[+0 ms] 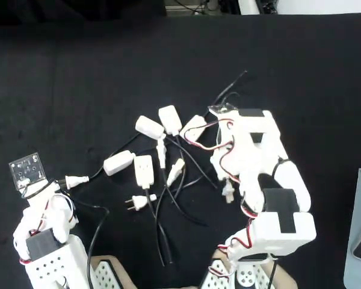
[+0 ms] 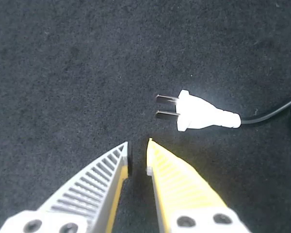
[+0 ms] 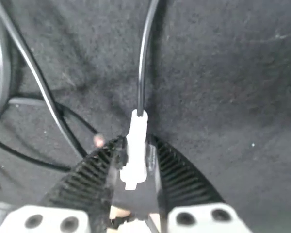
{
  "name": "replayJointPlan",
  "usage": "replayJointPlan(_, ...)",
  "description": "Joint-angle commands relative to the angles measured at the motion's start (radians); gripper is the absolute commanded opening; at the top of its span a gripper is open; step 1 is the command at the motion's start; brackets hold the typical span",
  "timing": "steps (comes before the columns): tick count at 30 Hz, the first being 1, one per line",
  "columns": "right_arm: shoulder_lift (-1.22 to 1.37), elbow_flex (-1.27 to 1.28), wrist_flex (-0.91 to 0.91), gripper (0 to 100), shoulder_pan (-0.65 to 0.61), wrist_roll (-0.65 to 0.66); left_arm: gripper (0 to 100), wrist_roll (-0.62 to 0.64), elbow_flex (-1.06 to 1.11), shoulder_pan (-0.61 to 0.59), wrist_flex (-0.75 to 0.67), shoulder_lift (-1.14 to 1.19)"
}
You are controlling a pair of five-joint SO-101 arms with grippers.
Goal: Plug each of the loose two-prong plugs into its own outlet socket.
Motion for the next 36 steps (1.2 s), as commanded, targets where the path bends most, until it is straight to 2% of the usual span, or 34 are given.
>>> replayJointPlan(1,0.01,-0.047,0.048,5.4,-0.011,-0.035,8,0.005,-0.018,-0.008,-0.021,-0.005)
replayJointPlan(17,0.116,-0.05,0.055,5.4,-0.012,-0.064,8,0.003,-0.012,-0.008,-0.021,-0.005)
replayJointPlan(29,0.114,-0.128,0.18,1.1,-0.012,-0.064,8,0.003,-0.012,-0.008,-0.021,-0.005)
replayJointPlan(36,-0.097,-0.17,0.242,1.1,-0.012,-0.064,8,0.006,-0.013,-0.008,-0.043,-0.005)
